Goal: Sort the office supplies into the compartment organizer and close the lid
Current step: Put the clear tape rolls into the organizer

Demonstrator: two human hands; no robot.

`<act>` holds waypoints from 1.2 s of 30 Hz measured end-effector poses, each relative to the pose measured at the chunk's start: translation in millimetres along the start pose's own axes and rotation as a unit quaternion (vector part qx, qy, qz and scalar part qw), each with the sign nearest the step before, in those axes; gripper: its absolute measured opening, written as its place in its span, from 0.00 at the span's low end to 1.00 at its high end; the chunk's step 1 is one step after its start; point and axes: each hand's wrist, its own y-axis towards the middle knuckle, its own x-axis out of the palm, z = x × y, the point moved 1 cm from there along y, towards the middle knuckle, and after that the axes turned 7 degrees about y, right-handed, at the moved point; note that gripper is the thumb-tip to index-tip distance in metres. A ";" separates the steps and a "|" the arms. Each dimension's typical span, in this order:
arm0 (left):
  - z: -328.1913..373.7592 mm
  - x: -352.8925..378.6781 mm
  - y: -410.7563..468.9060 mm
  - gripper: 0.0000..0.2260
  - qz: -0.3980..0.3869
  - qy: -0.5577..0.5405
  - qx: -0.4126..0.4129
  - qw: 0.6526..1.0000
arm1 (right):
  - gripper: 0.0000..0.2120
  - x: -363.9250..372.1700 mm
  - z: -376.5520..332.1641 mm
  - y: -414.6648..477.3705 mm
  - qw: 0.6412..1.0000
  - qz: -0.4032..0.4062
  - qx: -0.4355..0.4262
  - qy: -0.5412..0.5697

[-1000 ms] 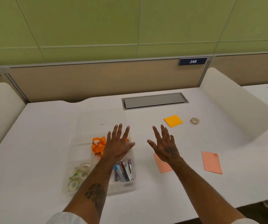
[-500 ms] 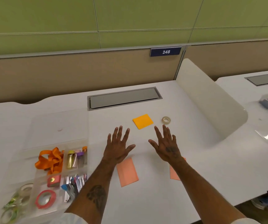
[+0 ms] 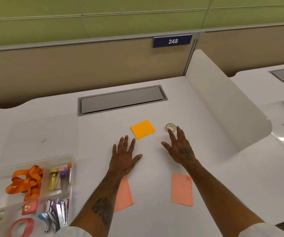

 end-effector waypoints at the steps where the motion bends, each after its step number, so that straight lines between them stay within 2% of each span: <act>1: -0.3 3.8 1.3 0.35 -0.001 -0.002 -0.005 1.000 | 0.37 2.3 3.1 5.6 1.000 -0.004 0.001 0.008; 5: -1.6 15.6 2.9 0.36 0.009 -0.003 -0.012 1.000 | 0.35 11.0 12.8 27.0 1.000 -0.020 0.010 0.018; 11: 0.4 22.7 0.1 0.33 0.083 0.026 -0.020 0.996 | 0.32 11.7 12.0 49.5 1.000 0.002 0.014 -0.026; 21: -0.1 25.4 -1.6 0.33 0.092 0.011 -0.024 0.995 | 0.20 9.1 5.4 53.3 0.999 0.039 0.028 0.014; 27: -0.5 23.0 -2.6 0.34 0.078 0.013 -0.023 0.997 | 0.23 3.7 4.2 40.2 0.997 0.054 0.037 0.041; 32: -1.1 12.7 0.2 0.37 0.027 0.016 -0.012 0.999 | 0.26 -3.0 -12.2 19.6 0.995 0.076 0.022 0.061; 36: -11.3 -9.3 -9.4 0.37 0.053 0.046 -0.009 0.997 | 0.27 -2.4 -44.1 2.4 0.994 0.088 -0.007 0.068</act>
